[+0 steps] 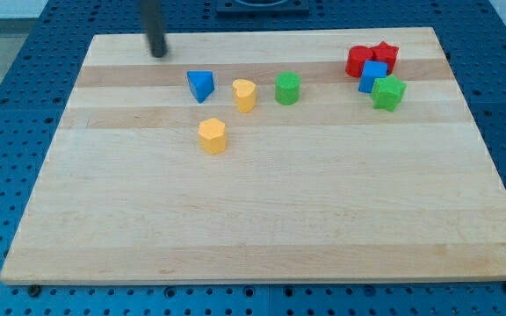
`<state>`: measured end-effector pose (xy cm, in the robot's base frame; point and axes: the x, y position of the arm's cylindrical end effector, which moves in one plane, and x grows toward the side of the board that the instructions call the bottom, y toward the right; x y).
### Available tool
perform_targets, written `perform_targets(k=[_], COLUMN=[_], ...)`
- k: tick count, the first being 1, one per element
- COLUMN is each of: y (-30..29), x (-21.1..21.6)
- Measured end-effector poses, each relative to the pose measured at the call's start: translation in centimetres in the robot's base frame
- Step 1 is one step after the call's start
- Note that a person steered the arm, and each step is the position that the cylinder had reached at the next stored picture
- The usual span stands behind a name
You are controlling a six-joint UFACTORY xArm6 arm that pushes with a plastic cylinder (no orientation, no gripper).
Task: Place the heart in between green circle and triangle
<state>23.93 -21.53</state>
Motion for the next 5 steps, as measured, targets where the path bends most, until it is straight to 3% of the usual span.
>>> perform_targets(k=[1, 2, 3, 5], y=[-8.7, -8.9, -5.9, 6.4], x=[7.1, 9.3, 17.8, 30.9])
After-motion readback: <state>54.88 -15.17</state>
